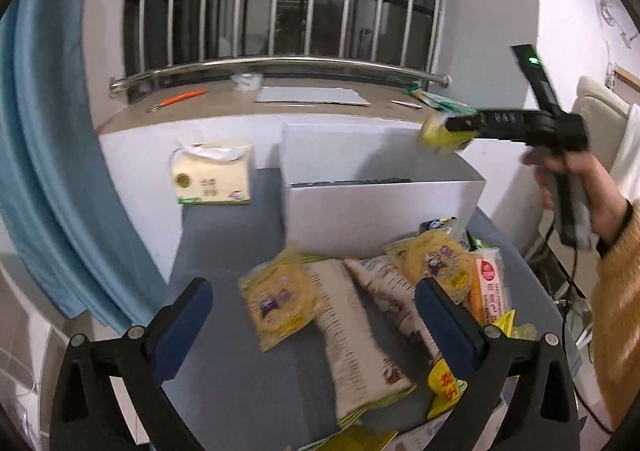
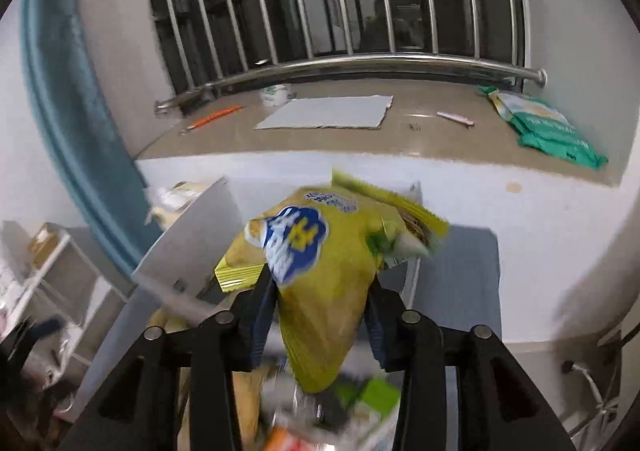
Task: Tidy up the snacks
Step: 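Lower the chip bag into the white box and open the right gripper, then grasp the round yellow jelly cup with the right gripper, then carry the jelly cup into the white box and open the right gripper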
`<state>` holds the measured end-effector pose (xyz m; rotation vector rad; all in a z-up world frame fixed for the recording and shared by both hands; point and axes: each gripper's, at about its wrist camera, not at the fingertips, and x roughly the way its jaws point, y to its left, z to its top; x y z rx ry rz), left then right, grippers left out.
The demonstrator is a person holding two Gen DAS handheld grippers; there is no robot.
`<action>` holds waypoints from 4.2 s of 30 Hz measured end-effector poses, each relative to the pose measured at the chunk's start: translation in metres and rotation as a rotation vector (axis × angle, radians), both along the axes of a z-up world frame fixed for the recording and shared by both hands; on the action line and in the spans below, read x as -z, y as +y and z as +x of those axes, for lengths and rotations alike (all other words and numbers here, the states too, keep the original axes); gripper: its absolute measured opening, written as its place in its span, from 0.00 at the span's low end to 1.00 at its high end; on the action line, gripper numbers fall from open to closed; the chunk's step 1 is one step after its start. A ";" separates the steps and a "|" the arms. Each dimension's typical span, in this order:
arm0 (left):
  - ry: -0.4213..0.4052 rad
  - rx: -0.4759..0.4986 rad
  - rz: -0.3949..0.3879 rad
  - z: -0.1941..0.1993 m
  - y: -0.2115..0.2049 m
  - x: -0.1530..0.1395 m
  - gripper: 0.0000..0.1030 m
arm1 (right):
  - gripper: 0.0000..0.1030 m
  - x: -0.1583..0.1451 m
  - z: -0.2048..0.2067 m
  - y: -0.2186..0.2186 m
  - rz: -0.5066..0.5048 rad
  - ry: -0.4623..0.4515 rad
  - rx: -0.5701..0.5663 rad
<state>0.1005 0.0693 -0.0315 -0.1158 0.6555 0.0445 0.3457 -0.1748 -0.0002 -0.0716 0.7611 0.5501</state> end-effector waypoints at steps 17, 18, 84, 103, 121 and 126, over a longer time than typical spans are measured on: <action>-0.118 -0.007 -0.066 -0.058 0.011 -0.012 1.00 | 1.00 -0.025 -0.099 -0.052 0.145 -0.101 -0.012; -0.102 0.001 -0.077 -0.060 0.010 -0.009 1.00 | 1.00 -0.023 -0.115 -0.057 0.146 -0.108 -0.028; 0.246 0.124 -0.073 -0.044 -0.029 0.118 0.41 | 0.47 0.112 -0.237 -0.086 0.064 0.112 0.043; -0.080 0.196 -0.061 0.009 -0.019 -0.018 0.37 | 0.47 0.038 -0.178 -0.051 0.111 -0.008 -0.036; 0.114 0.122 -0.050 0.211 -0.006 -0.018 0.99 | 1.00 -0.005 0.019 0.002 0.001 -0.001 0.080; 0.087 0.088 -0.056 0.200 0.004 -0.016 1.00 | 1.00 -0.012 0.011 -0.022 0.089 -0.006 0.095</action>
